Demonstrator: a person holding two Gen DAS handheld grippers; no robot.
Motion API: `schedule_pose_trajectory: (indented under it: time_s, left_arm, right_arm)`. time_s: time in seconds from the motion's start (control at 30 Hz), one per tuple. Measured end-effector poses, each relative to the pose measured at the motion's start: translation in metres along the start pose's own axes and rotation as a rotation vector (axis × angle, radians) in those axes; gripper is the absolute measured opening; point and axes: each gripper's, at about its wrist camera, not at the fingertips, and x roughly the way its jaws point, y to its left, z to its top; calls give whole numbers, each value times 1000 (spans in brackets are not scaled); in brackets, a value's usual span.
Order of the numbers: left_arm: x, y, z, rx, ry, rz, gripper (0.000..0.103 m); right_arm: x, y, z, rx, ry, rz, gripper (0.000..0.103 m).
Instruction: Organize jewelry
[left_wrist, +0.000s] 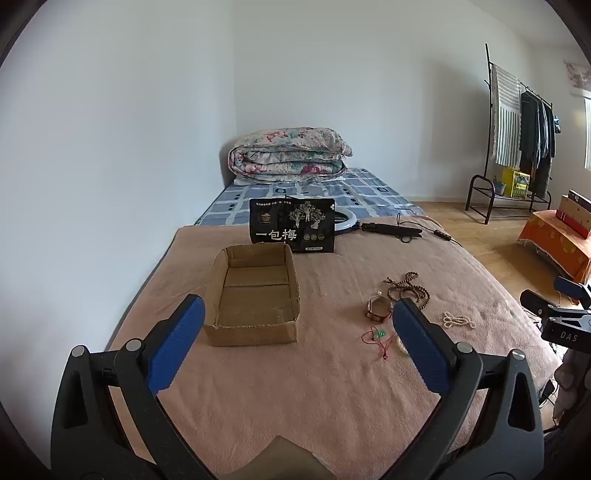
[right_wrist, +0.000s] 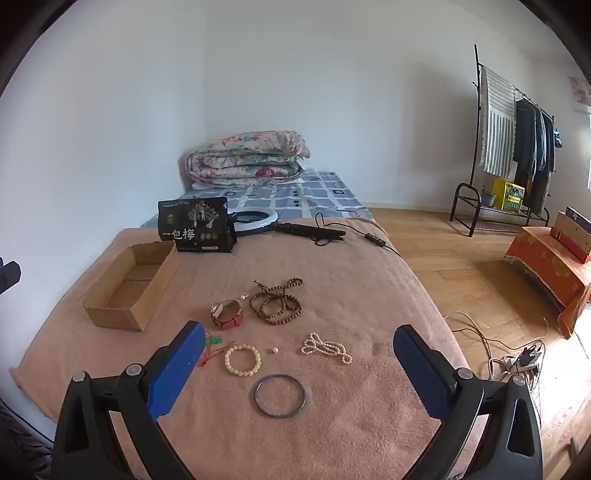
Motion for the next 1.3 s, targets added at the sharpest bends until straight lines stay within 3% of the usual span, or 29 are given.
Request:
schedule_pose_trajectory:
  time_s: [1.3]
  left_arm:
    - [0,0,0,-5,-10,0,103]
  right_arm:
    - [1,8,-2,-8,2,3,103]
